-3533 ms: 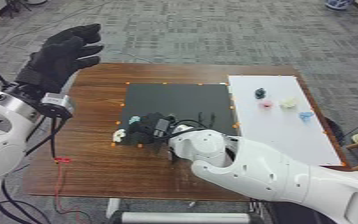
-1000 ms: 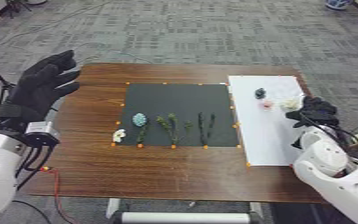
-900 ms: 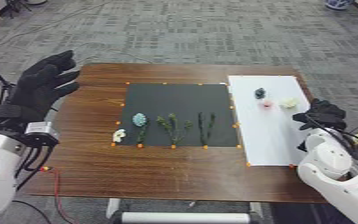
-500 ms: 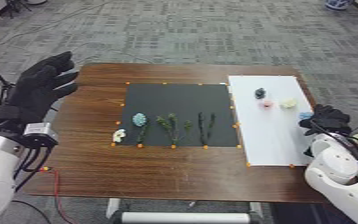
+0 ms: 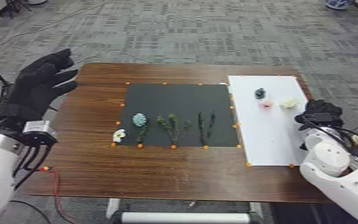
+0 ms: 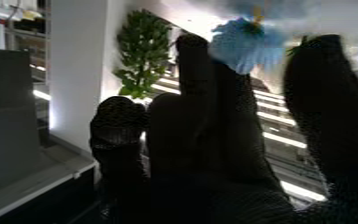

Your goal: Arrange flowers

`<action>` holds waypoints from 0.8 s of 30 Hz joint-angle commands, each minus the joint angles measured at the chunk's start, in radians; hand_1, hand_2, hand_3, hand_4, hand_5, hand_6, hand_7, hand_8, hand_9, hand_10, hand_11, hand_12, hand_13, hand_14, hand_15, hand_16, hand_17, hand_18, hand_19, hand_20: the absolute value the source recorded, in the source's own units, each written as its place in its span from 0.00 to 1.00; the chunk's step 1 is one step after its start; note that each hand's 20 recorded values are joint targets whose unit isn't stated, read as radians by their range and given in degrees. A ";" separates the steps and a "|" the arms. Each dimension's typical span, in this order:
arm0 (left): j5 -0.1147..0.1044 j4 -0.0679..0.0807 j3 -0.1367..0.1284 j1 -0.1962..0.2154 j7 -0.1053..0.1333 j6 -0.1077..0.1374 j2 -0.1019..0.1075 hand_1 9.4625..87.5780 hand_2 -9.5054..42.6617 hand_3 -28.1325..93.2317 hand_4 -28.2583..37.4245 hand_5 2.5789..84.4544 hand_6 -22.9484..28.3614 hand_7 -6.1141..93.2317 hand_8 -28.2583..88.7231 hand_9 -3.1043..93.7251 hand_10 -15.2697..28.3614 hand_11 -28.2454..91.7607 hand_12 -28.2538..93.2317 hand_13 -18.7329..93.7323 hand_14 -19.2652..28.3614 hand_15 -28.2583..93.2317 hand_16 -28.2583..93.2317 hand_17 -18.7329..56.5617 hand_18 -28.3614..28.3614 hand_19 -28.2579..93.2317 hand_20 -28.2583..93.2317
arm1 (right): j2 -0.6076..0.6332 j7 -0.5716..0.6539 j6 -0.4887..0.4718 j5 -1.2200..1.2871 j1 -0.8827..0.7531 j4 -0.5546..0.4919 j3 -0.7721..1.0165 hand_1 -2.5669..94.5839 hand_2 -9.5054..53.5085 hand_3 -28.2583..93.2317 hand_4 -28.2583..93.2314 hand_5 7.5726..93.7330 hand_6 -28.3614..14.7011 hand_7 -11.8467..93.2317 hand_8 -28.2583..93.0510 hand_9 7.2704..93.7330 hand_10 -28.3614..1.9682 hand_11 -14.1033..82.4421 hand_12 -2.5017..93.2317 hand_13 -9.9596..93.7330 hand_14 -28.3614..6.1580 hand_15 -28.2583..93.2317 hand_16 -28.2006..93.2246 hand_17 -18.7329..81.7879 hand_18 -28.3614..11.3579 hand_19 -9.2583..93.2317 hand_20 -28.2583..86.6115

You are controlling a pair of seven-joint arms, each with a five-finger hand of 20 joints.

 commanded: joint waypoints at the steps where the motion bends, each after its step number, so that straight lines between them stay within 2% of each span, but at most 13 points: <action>1: 0.002 -0.008 -0.015 0.004 -0.003 0.005 0.005 0.21 0.15 0.80 0.02 0.25 0.48 0.26 0.16 0.21 0.56 0.42 0.39 0.24 0.67 0.59 0.19 0.11 0.83 0.55 0.32 | -0.019 -0.019 -0.048 0.005 0.017 0.024 -0.015 0.48 0.00 0.93 0.00 0.62 0.68 0.44 0.20 0.69 0.69 0.37 0.40 0.73 0.59 0.93 0.49 0.58 0.20 1.00 0.71; 2: 0.001 -0.007 -0.014 0.000 -0.005 0.005 0.007 0.21 0.15 0.80 0.02 0.25 0.48 0.26 0.16 0.21 0.56 0.42 0.39 0.24 0.67 0.59 0.19 0.11 0.83 0.55 0.32 | -0.021 -0.019 -0.017 -0.007 0.018 0.028 -0.022 0.50 0.00 0.91 0.00 0.64 0.69 0.47 0.21 0.74 0.72 0.33 0.45 0.73 0.60 0.93 0.50 0.58 0.20 1.00 0.71; 4: 0.000 -0.005 -0.014 -0.006 -0.006 0.008 0.013 0.21 0.15 0.80 0.02 0.25 0.48 0.26 0.16 0.21 0.56 0.42 0.39 0.24 0.67 0.59 0.19 0.11 0.83 0.55 0.32 | -0.017 -0.025 0.018 -0.017 0.005 0.008 -0.010 0.54 0.00 0.90 0.00 0.70 0.71 0.51 0.22 0.81 0.75 0.33 0.49 0.75 0.63 0.93 0.50 0.60 0.21 1.00 0.72; 7: -0.001 0.002 -0.012 -0.025 -0.007 0.005 0.031 0.21 0.15 0.80 0.02 0.25 0.48 0.26 0.16 0.21 0.57 0.43 0.39 0.24 0.67 0.59 0.19 0.11 0.83 0.55 0.32 | 0.001 -0.029 0.097 -0.039 0.010 -0.064 -0.007 0.55 0.00 0.91 0.00 0.74 0.73 0.52 0.23 0.85 0.76 0.34 0.51 0.77 0.64 0.92 0.50 0.61 0.21 1.00 0.73; 10: -0.003 0.009 -0.008 -0.048 -0.014 -0.002 0.054 0.21 0.15 0.80 0.02 0.25 0.48 0.26 0.16 0.21 0.57 0.42 0.39 0.24 0.67 0.59 0.19 0.11 0.83 0.55 0.32 | 0.003 -0.064 0.166 -0.055 0.082 -0.140 -0.057 0.54 0.00 0.92 0.00 0.77 0.74 0.50 0.22 0.87 0.77 0.33 0.51 0.78 0.64 0.92 0.51 0.62 0.20 1.00 0.74; 12: -0.004 0.015 0.008 -0.074 -0.015 -0.012 0.063 0.21 0.15 0.80 0.02 0.26 0.48 0.26 0.16 0.21 0.57 0.42 0.39 0.24 0.67 0.59 0.19 0.11 0.83 0.55 0.32 | -0.004 -0.071 0.207 -0.086 0.158 -0.163 -0.126 0.54 0.00 0.92 0.01 0.78 0.74 0.49 0.22 0.89 0.78 0.32 0.51 0.79 0.64 0.92 0.51 0.63 0.20 1.00 0.75; 16: -0.003 0.031 0.062 -0.132 -0.015 -0.022 0.075 0.21 0.15 0.80 0.02 0.25 0.48 0.26 0.16 0.21 0.57 0.42 0.39 0.24 0.67 0.59 0.19 0.11 0.83 0.55 0.32 | -0.006 -0.097 0.285 -0.092 0.207 -0.207 -0.165 0.53 0.00 0.92 0.03 0.82 0.75 0.46 0.22 0.92 0.80 0.30 0.51 0.80 0.65 0.92 0.51 0.64 0.20 1.00 0.76; 18: -0.005 0.030 0.062 -0.130 -0.016 -0.022 0.075 0.21 0.15 0.80 0.02 0.25 0.48 0.26 0.16 0.21 0.57 0.42 0.39 0.24 0.67 0.59 0.19 0.11 0.83 0.55 0.32 | -0.014 -0.113 0.318 -0.088 0.231 -0.216 -0.180 0.53 0.00 0.92 0.03 0.82 0.74 0.46 0.23 0.93 0.79 0.30 0.51 0.81 0.66 0.92 0.51 0.64 0.20 1.00 0.76; 21: -0.008 0.033 0.065 -0.133 -0.019 -0.016 0.083 0.21 0.15 0.80 0.02 0.25 0.48 0.26 0.16 0.21 0.57 0.42 0.39 0.24 0.67 0.59 0.19 0.11 0.83 0.55 0.32 | -0.039 -0.146 0.324 -0.069 0.271 -0.235 -0.207 0.52 0.00 0.93 0.03 0.83 0.74 0.45 0.24 0.93 0.78 0.30 0.52 0.81 0.66 0.92 0.52 0.65 0.20 1.00 0.77; 24: -0.012 0.044 0.071 -0.158 -0.031 -0.019 0.106 0.21 0.15 0.80 0.02 0.26 0.48 0.26 0.16 0.21 0.57 0.42 0.39 0.24 0.67 0.59 0.19 0.11 0.83 0.55 0.32 | -0.120 -0.223 0.292 -0.014 0.350 -0.209 -0.284 0.53 0.00 0.92 0.04 0.83 0.74 0.45 0.25 0.93 0.78 0.30 0.52 0.81 0.66 0.92 0.52 0.65 0.20 1.00 0.77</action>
